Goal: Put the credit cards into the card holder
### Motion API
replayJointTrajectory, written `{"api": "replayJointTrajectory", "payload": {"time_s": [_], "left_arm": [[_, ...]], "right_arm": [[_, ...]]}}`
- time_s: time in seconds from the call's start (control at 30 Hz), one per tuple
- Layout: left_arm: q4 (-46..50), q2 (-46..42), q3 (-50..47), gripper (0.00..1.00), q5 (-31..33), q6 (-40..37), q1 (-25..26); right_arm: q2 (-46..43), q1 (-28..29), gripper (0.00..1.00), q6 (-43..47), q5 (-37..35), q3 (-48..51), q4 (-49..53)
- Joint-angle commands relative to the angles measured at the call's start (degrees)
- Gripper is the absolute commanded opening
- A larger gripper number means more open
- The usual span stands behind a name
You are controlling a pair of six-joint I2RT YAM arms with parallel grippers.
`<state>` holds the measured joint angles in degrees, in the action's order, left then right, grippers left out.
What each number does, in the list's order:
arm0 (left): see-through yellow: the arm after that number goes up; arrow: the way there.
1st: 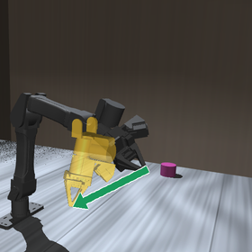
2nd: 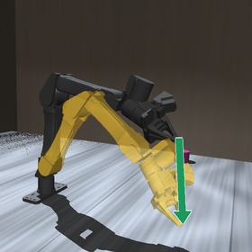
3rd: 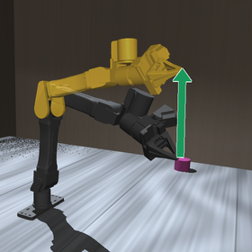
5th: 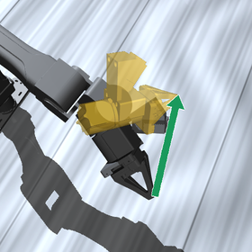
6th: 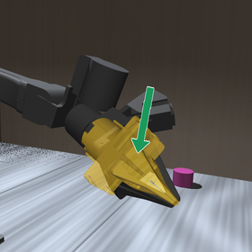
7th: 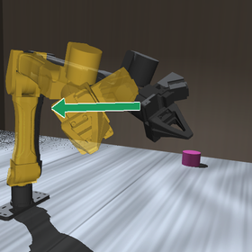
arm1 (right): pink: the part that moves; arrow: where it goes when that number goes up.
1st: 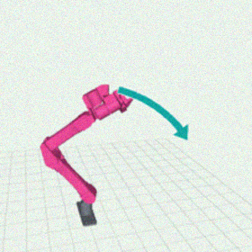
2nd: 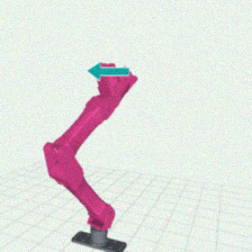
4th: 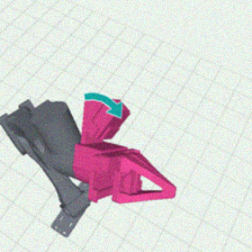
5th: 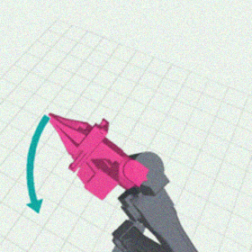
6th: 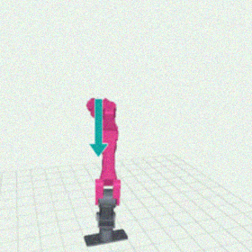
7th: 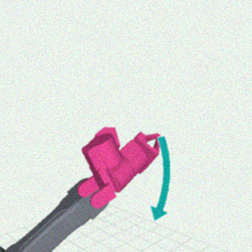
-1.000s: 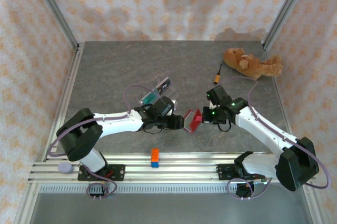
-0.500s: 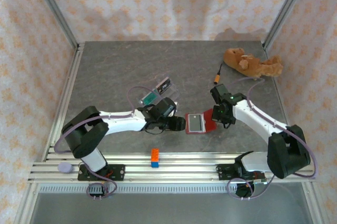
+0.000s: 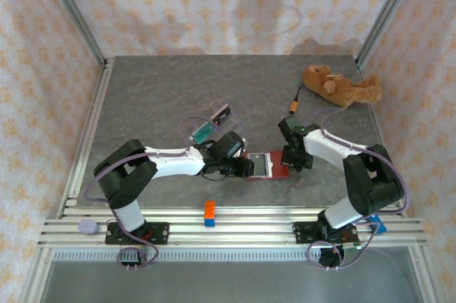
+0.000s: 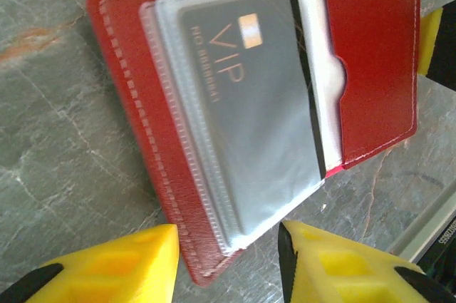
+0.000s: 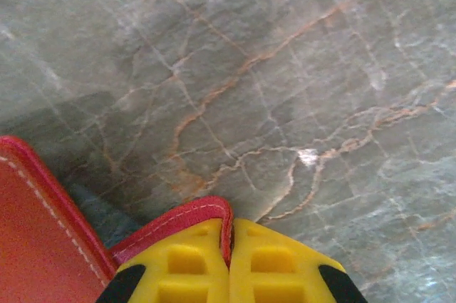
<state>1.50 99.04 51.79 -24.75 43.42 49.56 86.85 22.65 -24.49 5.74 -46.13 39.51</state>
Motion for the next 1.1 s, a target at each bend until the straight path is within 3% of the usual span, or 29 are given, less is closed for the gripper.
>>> {"api": "replayJointTrajectory", "payload": {"time_s": [0.0,0.13,0.23,0.27,0.37,0.5,0.77,1.07], "left_arm": [[0.08,-0.12,1.13,0.36,1.80,-0.29,0.27],[0.74,-1.82,0.60,0.15,2.90,-0.57,0.27],[2.65,-3.51,0.59,0.10,4.44,-1.35,0.27],[3.52,-4.25,0.57,0.11,5.03,-1.57,0.23],[7.21,-6.60,0.22,0.32,8.59,-1.76,0.20],[11.18,-7.67,-0.18,0.39,12.15,-2.41,0.08],[12.42,-4.98,-0.16,0.41,12.24,-1.49,-0.42],[6.33,-0.74,-0.95,0.42,8.00,1.83,-1.13]], "right_arm": [[0.15,-0.01,0.00,1.76,5.16,0.95,-4.54],[-0.81,0.22,0.00,2.62,7.74,0.79,-5.56],[-1.57,0.65,0.00,2.86,8.67,1.02,-6.26],[-1.59,0.73,0.00,2.87,8.85,1.04,-6.43],[-1.50,0.95,0.00,2.81,8.44,1.11,-6.33],[-0.46,1.14,0.00,2.69,8.45,1.52,-6.85],[-1.06,1.43,0.00,3.35,5.32,1.92,-5.81],[-1.74,1.47,0.00,3.83,6.69,2.54,-6.44]]}}
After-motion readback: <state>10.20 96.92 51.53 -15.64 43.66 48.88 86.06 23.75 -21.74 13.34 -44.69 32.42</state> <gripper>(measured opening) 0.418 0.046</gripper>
